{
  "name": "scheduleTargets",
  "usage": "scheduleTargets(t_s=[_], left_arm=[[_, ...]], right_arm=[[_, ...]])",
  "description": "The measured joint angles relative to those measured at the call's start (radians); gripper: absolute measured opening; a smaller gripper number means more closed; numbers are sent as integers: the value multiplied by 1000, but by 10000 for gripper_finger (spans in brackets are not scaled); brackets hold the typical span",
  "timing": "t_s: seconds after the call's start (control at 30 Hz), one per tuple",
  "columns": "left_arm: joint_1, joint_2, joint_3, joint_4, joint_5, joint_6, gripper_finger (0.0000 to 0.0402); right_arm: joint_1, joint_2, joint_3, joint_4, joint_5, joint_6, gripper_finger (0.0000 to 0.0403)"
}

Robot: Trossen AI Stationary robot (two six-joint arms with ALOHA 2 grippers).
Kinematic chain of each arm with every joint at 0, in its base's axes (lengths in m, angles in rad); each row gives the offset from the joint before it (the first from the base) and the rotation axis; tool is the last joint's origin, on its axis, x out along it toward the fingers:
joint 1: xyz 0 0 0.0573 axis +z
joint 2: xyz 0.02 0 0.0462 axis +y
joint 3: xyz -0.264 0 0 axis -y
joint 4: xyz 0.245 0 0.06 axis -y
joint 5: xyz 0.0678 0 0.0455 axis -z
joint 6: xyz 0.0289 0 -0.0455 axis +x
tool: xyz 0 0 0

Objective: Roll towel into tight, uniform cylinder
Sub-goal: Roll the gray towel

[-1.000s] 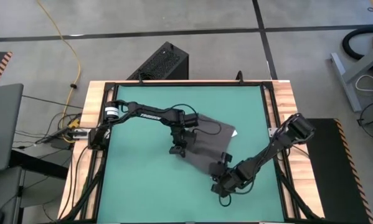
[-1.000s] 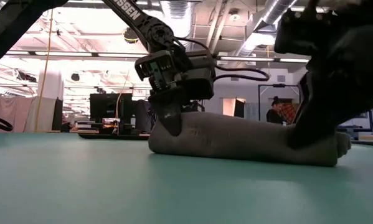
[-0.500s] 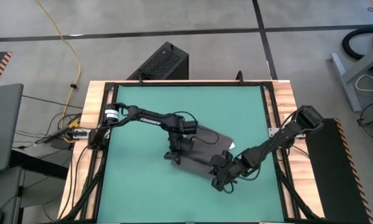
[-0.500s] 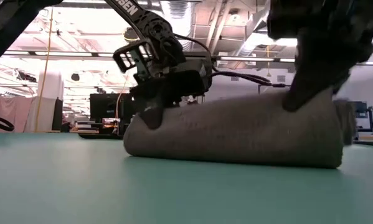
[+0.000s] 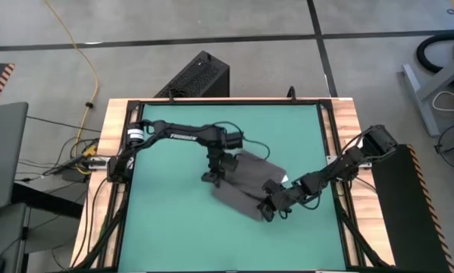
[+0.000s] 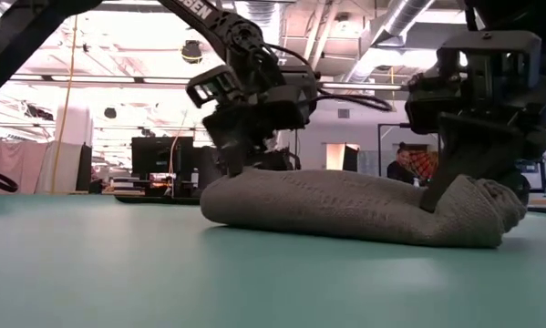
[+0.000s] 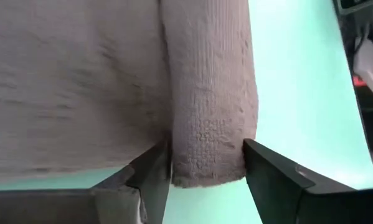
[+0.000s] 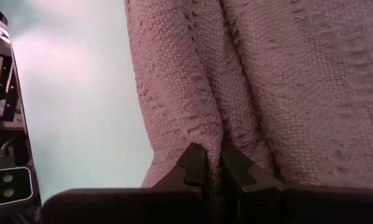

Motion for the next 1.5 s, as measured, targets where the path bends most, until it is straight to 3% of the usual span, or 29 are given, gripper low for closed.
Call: scheduleTargets(t_s=[0.23,0.43,0.6,0.8,1.0,1.17,1.4,1.5], left_arm=[[80,0,39,-3,84,85,182],[118,0,18,313,85,47,170],[108,1,4,467,-110,39,153],[97,2,4,459,-250,35,128],[98,88,6,505,-328,4,110],[95,111,10,530,-527,-46,91],[100,82,8,458,-602,-79,52],[104,64,4,438,-558,-104,42]], right_arm=[[-4,0,-7,-12,5,17,32],[-3,1,-7,-25,12,21,32],[-7,2,-8,-47,14,22,33],[-28,2,-8,-74,2,22,33],[-38,3,-9,-69,-16,17,33],[-27,3,-10,-72,-23,39,34],[-33,3,-10,-75,-57,65,34],[-35,3,-10,-74,-56,74,34]])
